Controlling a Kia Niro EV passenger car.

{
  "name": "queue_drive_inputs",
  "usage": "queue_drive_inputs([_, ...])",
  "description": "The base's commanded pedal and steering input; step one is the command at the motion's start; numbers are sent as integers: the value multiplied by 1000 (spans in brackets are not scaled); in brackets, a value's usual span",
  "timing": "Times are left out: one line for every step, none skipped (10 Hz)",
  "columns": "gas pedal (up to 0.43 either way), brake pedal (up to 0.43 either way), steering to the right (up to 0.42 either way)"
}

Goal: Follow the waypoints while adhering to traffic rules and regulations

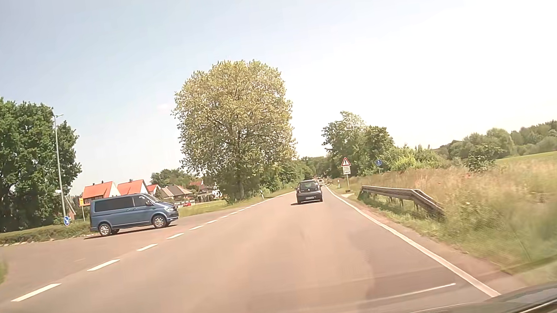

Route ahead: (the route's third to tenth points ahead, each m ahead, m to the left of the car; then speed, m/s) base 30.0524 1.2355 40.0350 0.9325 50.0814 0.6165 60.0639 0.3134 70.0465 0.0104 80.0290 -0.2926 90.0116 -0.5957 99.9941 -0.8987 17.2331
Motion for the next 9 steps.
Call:
queue_drive_inputs([79,0,1])
queue_drive_inputs([87,0,1])
queue_drive_inputs([110,0,1])
queue_drive_inputs([110,0,1])
queue_drive_inputs([118,0,2])
queue_drive_inputs([118,0,2])
queue_drive_inputs([118,0,2])
queue_drive_inputs([130,0,2])
queue_drive_inputs([130,0,1])
